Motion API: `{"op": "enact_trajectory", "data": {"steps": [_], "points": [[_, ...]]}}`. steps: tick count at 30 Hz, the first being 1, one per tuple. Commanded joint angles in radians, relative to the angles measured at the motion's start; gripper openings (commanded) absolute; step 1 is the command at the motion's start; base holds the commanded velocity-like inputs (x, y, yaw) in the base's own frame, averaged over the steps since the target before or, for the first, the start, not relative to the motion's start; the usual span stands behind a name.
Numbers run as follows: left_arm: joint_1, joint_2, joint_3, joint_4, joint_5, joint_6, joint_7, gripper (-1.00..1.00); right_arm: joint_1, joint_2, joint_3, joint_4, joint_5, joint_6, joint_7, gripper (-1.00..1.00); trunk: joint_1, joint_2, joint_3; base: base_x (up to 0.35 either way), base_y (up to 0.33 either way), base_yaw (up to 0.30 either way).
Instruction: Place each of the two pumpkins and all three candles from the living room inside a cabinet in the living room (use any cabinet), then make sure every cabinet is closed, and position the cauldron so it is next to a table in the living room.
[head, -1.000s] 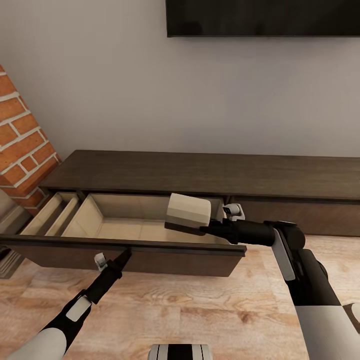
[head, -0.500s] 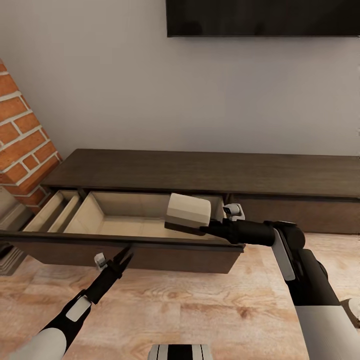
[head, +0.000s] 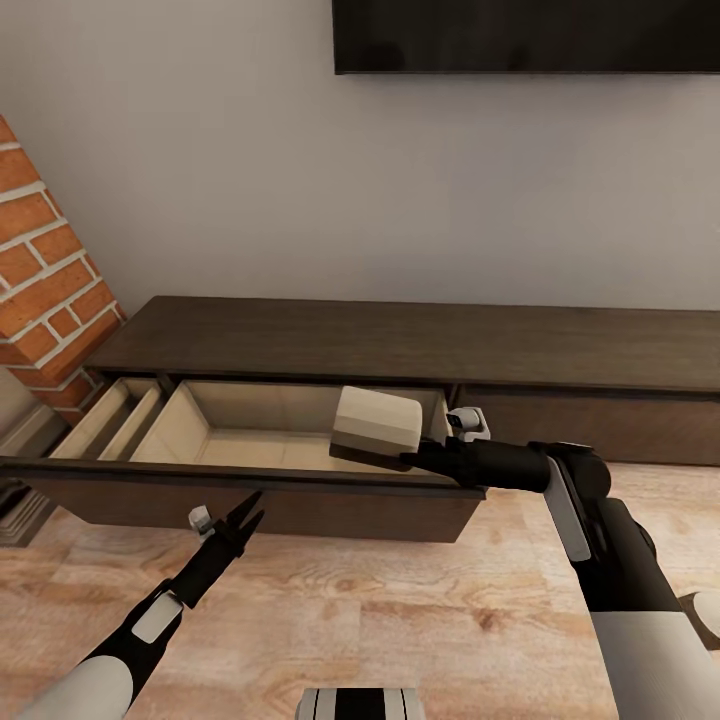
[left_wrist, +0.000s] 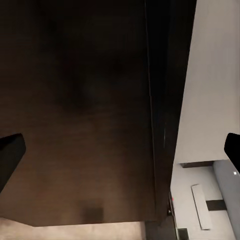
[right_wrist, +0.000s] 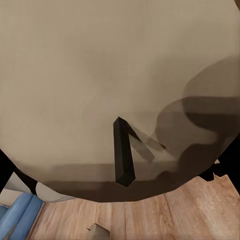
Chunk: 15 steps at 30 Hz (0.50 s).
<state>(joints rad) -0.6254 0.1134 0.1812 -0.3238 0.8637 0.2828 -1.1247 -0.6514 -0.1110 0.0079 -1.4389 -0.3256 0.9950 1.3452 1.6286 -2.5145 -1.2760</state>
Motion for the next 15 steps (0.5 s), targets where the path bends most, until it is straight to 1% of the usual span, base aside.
{"op": "enact_trajectory", "data": {"steps": [1, 3, 7, 10, 12, 15], "points": [[0.0, 0.0, 0.0, 0.0, 0.005, 0.01, -0.002, 1.0, -0.001, 0.0, 0.001, 0.0, -0.004, 0.007, 0.0, -1.0, 0.0, 0.0, -0.001, 0.0, 0.0, 0.0], [0.0, 0.0, -0.001, 0.001, 0.005, 0.009, 0.006, 1.0, -0.001, 0.0, 0.001, 0.0, -0.004, 0.007, 0.0, -1.0, 0.0, 0.0, -0.001, 0.0, 0.0, 0.0], [0.0, -0.001, 0.0, 0.001, 0.005, 0.007, 0.049, 1.0, -0.001, -0.001, -0.001, 0.0, -0.004, 0.008, 0.0, -1.0, 0.0, 0.0, -0.001, 0.0, 0.0, 0.0], [0.0, -0.001, -0.001, 0.0, 0.005, 0.007, 0.065, 1.0, -0.001, -0.001, -0.003, 0.0, -0.004, 0.008, 0.0, -1.0, 0.0, 0.0, -0.001, -0.036, 0.0, 0.0], [0.0, 0.0, -0.001, 0.0, 0.005, 0.007, 0.068, 1.0, -0.001, -0.001, -0.002, 0.0, -0.004, 0.008, 0.0, -1.0, 0.0, 0.0, -0.001, -0.152, 0.0, 0.0], [0.0, -0.001, -0.003, -0.001, 0.004, 0.006, 0.071, 1.0, -0.001, -0.001, -0.001, 0.0, -0.004, 0.008, 0.0, -1.0, 0.0, 0.0, -0.001, -0.251, 0.0, 0.0]]}}
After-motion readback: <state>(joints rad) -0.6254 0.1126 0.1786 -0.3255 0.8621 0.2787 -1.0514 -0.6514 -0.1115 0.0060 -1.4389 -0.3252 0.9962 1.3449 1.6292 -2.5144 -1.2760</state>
